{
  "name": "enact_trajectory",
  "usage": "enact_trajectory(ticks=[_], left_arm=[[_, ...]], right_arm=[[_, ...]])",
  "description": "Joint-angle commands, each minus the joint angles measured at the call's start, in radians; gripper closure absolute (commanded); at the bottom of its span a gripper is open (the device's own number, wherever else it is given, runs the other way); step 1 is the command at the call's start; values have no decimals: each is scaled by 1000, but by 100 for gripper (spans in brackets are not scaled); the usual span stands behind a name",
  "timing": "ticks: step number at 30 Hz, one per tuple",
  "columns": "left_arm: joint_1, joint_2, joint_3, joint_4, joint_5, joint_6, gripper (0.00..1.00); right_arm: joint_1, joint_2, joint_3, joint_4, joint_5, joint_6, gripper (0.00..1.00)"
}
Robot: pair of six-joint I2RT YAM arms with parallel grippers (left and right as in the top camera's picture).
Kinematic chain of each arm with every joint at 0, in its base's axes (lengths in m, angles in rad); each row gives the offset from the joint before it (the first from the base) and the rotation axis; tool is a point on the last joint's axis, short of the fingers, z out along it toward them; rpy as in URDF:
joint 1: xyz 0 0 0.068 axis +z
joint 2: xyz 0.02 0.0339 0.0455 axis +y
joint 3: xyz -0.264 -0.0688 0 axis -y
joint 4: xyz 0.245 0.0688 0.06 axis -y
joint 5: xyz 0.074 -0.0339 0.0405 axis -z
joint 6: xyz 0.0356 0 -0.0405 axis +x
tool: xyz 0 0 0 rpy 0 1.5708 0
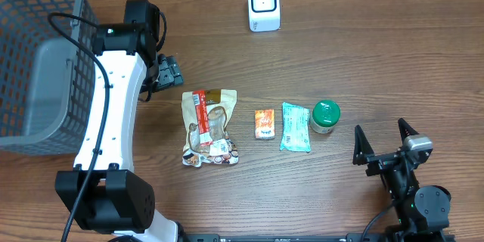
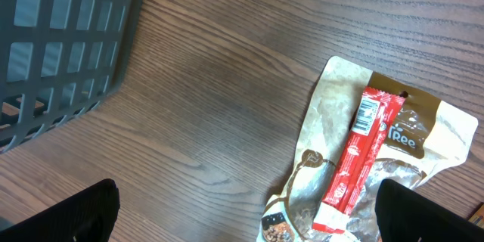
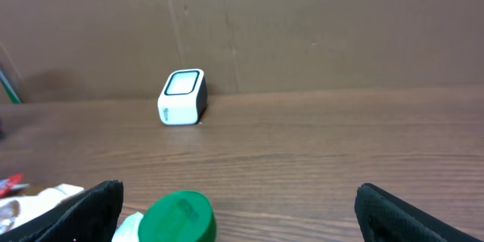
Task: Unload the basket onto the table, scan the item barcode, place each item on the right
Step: 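Move the right gripper from rest over the green-lidded jar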
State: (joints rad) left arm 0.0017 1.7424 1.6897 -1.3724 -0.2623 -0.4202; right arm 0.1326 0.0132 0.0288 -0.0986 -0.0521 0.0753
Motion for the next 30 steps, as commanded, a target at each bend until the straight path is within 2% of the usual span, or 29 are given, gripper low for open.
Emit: enact_trajectory(ticks=[1, 7, 14, 24, 30], left_arm=[[-2, 2, 22, 0, -7, -18, 0], [-2, 2, 22, 0, -7, -19, 0], [-2, 2, 22, 0, -7, -18, 0], [-2, 2, 22, 0, -7, -18, 0], [-2, 2, 22, 0, -7, -18, 0]], right_arm=[[1, -7, 113, -26, -2, 60, 0], [1, 5, 329, -211, -2, 60, 0], [1, 153, 674, -436, -2, 60, 0], [1, 562, 1201, -866, -3, 55, 0], [1, 861, 1432, -1173, -74, 56, 0]])
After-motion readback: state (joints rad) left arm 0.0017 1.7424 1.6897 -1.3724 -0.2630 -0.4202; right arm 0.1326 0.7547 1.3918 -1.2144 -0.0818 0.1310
